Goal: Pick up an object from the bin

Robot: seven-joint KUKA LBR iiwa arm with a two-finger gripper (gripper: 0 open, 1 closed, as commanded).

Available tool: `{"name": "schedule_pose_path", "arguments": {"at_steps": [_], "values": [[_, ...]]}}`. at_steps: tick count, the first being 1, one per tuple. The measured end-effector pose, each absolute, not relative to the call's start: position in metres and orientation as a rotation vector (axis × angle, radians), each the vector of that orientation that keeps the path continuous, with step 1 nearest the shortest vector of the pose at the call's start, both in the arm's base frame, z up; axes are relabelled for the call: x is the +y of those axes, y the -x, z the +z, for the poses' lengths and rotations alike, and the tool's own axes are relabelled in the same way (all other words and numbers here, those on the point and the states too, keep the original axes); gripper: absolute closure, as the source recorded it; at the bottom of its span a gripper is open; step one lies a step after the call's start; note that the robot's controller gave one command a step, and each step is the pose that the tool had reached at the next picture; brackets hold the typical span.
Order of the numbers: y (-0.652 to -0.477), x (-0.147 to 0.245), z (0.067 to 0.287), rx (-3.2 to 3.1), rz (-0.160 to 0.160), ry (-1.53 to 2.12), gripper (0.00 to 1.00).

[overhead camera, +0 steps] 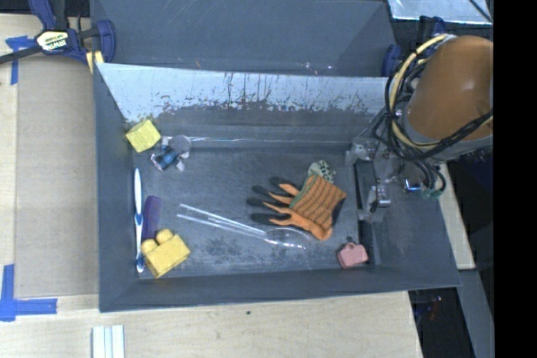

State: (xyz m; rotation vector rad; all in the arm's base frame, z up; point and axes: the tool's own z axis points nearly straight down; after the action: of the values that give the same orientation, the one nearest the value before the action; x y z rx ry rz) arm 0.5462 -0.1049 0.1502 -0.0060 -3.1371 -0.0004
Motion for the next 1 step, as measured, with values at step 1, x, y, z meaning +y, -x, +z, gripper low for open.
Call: {"name": "schedule_pose_path", "arguments": {"at_steps": [1], "values": [[-0.5480,-0.1044,0.1549,-3.145,0.001,0.000,0.00]]}}
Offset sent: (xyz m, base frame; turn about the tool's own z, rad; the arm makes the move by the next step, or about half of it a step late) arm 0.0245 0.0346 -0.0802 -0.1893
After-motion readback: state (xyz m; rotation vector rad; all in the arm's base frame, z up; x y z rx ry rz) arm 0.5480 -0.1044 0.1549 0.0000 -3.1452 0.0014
